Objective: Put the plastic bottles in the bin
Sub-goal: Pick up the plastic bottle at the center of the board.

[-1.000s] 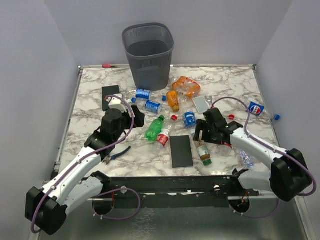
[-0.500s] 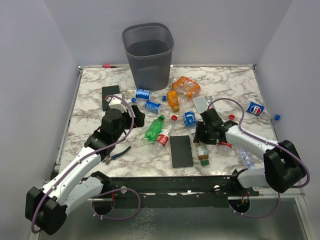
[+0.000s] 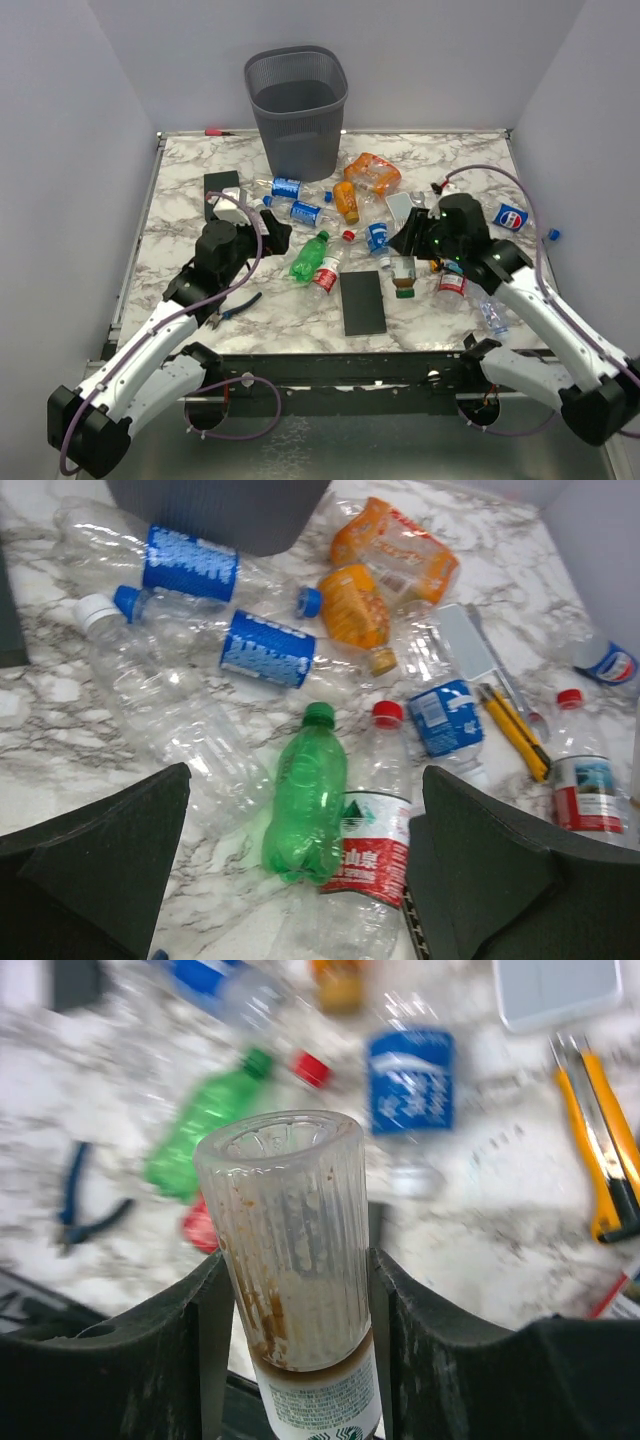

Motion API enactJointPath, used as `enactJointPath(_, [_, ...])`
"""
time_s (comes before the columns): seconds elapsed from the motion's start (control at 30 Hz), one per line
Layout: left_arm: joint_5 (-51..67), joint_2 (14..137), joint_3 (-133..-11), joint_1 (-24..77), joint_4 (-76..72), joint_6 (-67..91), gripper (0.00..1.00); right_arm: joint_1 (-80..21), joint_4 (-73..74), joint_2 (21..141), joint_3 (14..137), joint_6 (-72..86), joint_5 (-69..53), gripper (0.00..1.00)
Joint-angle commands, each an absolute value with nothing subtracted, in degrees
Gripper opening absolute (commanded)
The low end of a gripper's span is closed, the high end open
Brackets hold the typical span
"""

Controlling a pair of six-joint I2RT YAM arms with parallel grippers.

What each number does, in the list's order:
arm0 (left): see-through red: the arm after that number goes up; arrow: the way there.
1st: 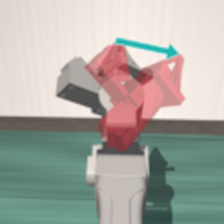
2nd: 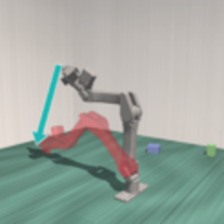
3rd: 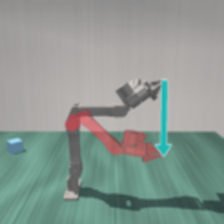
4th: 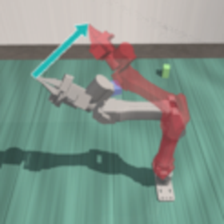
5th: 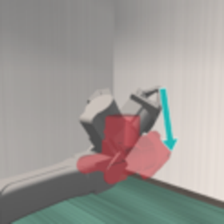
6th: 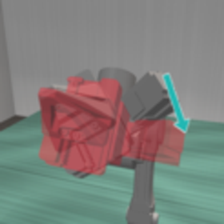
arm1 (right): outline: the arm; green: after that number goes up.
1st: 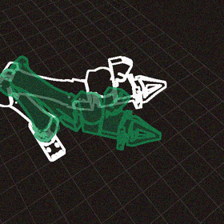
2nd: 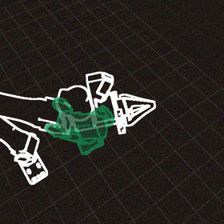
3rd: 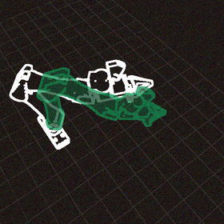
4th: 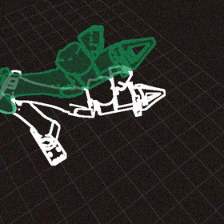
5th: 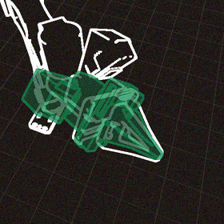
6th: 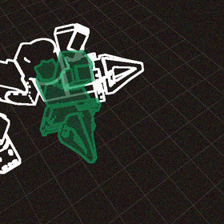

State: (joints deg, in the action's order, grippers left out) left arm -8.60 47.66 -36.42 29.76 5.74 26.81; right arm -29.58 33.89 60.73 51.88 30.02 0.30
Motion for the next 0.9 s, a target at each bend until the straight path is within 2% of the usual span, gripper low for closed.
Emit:
enactJointPath(0.0, [6.1,44.0,-35.3,30.0,-2.8,30.3,0.99,-29.9,25.7,50.8,53.3,29.7,-8.6,0.39])
enactJointPath(0.1, [19.2,45.1,-33.9,30.2,-15.0,40.4,0.99,-29.9,10.0,45.7,47.1,36.6,-11.0,0.4])
enactJointPath(0.2, [26.2,48.6,-33.8,32.4,-25.6,48.6,0.99,-29.9,-7.6,43.7,41.6,43.8,-12.8,0.4])
enactJointPath(0.5, [21.9,53.2,-38.2,47.5,-26.8,41.2,0.99,-29.9,-38.4,48.1,33.5,59.3,-16.1,0.4])
enactJointPath(0.87, [20.1,58.3,-40.4,50.2,-26.9,38.7,0.99,-30.0,-50.7,49.3,28.1,67.3,-15.5,0.39])
